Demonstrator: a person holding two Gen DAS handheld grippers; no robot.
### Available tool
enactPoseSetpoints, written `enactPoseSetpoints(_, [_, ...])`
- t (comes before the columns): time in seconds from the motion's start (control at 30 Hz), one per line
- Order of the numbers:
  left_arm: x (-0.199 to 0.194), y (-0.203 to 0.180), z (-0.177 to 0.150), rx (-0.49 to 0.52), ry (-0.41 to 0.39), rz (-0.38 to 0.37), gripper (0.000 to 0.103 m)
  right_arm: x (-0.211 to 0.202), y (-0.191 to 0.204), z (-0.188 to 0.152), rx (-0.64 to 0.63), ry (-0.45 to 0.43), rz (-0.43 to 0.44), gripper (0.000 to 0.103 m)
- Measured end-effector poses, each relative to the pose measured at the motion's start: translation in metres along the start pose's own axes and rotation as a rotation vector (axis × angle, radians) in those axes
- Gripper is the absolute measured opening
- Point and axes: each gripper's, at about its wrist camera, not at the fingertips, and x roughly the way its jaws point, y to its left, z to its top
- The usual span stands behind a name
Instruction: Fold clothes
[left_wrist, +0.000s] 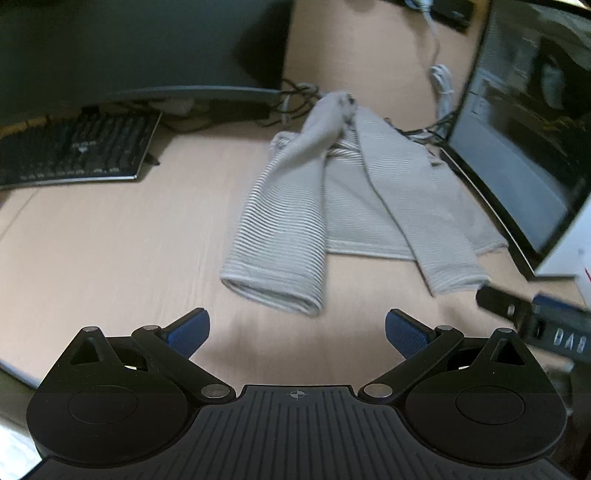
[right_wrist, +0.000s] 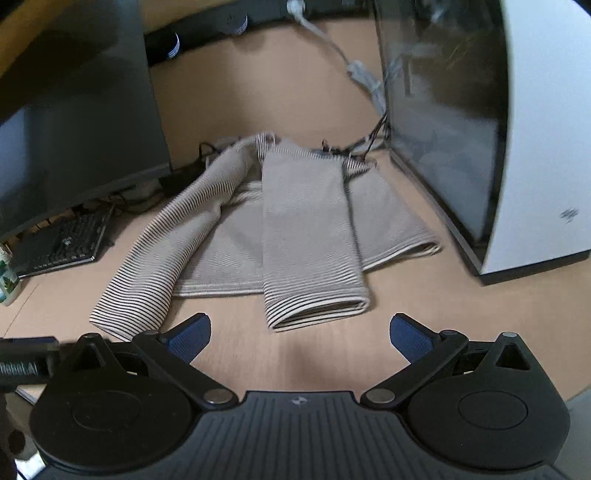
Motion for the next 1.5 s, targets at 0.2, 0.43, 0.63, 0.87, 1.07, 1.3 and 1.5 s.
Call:
enactPoseSetpoints(0.2, [0.044,0.008,0.062,0.037,-0.015,-0.076,0.103,0.037,0.004,0.023,-0.004,0.082,-0.048,0.103])
enactPoseSetpoints(0.43, [0.104,0.002,0.132,0.157,-0.029,-0.166,0.103,0.072,-0.013,0.082,0.149,0.137,-0.040,0.103])
enactPoseSetpoints(0.63, [0.149,-0.008,0.153,0.189,0.054,-0.138,0.098,0.090,-0.012,0.103,0.077,0.163,-0.033,0.103])
enactPoseSetpoints(0.87, [0.159,-0.002,0.161,0.127,0.112,-0.049,0.084,0.151,-0.019,0.129,0.033,0.182,0.110,0.103])
enactPoseSetpoints(1.07, [0.165,0.011,0.159,0.025,0.203,-0.050,0.059,0.206,-0.024,0.143,0.097,0.227,0.231,0.103])
enactPoseSetpoints(1.3, [0.150,0.015,0.154,0.053,0.188,-0.037,0.010,0.206,-0.015,0.133,0.030,0.278,0.321,0.103])
enactPoseSetpoints(1.5, [0.102,0.056,0.141,0.055,0.139,-0.051,0.007,0.173,-0.012,0.110,0.069,0.346,0.351,0.103])
